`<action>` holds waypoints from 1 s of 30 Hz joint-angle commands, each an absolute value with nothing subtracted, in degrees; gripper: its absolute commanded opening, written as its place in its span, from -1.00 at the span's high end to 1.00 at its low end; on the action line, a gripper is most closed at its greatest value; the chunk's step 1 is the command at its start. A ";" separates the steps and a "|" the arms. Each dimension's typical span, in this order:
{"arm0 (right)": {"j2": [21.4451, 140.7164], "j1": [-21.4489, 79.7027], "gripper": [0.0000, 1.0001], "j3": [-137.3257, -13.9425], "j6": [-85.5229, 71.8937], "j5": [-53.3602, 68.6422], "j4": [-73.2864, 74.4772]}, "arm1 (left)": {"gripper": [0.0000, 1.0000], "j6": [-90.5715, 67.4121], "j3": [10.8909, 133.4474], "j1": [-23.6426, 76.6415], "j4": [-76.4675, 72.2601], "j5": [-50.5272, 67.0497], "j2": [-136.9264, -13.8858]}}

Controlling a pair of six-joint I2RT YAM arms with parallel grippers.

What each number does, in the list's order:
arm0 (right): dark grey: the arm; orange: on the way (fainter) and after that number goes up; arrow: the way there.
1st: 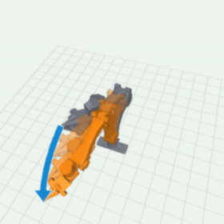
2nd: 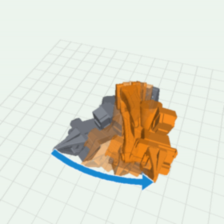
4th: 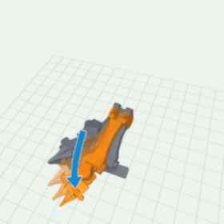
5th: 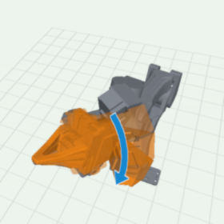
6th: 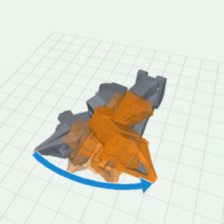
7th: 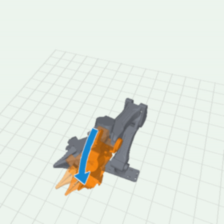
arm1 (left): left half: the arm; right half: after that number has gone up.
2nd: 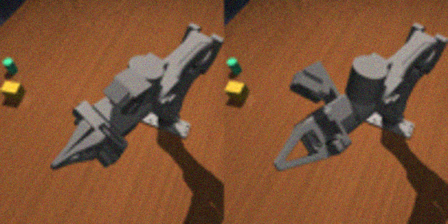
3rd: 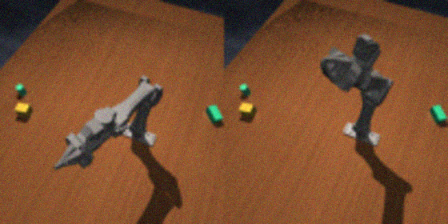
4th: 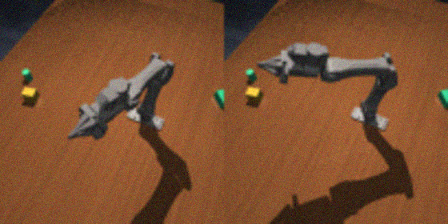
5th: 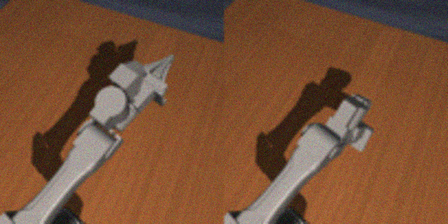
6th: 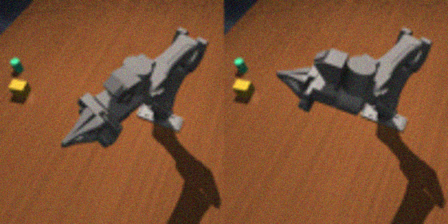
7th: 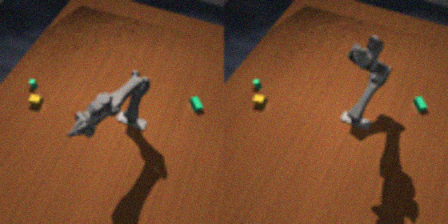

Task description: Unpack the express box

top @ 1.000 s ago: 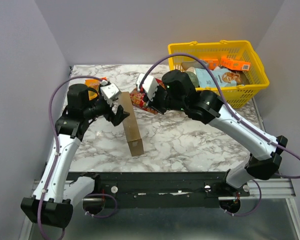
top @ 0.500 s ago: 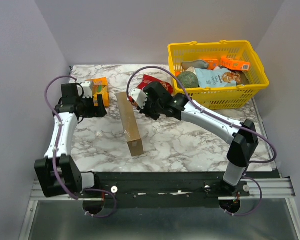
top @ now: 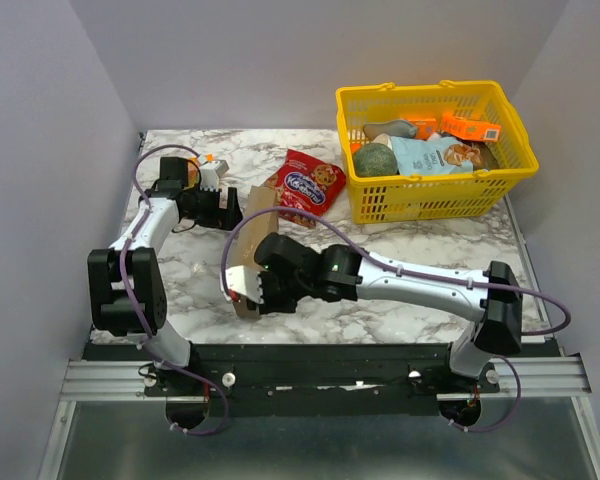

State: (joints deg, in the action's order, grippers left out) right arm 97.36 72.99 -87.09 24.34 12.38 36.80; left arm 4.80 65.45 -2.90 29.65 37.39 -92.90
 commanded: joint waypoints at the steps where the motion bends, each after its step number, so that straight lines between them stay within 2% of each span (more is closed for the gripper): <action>1: 89.31 66.46 0.99 -83.86 26.02 4.75 37.44 | -0.95 7.21 65.40 -2.02 32.34 45.70 -91.76; 4: 84.21 59.43 0.99 -81.83 24.62 3.78 40.25 | -0.95 7.99 63.20 -1.67 33.83 48.34 -90.35; 7: 81.57 52.31 0.99 -81.82 23.47 2.82 41.75 | -0.97 5.20 62.75 -2.54 33.14 44.83 -88.16; 11: 81.56 46.50 0.99 -83.67 22.68 2.20 40.52 | -0.97 -3.33 63.63 -3.60 27.61 41.14 -81.84; 13: 82.79 43.87 0.99 -85.50 21.10 1.76 37.71 | -0.97 -7.89 64.42 -3.60 23.92 43.40 -78.50; 16: 87.00 41.58 0.99 -88.23 19.60 -1.58 33.32 | -0.97 -13.87 66.26 -3.60 21.97 45.60 -76.99; 20: 96.74 38.94 0.99 -100.06 17.15 -0.45 31.38 | -0.97 -16.79 66.97 -3.43 21.71 48.86 -77.34; 24: 110.70 37.09 0.99 -113.50 14.59 3.86 31.46 | -0.97 -12.75 66.54 -3.08 25.56 48.78 -78.04; 27: 116.44 37.18 0.99 -121.17 14.59 8.60 32.08 | -0.97 -6.87 67.06 -3.16 30.65 48.86 -79.45; 30: 120.14 37.35 0.99 -122.34 14.24 12.21 34.35 | -0.97 -1.61 68.29 -3.16 35.57 51.05 -81.55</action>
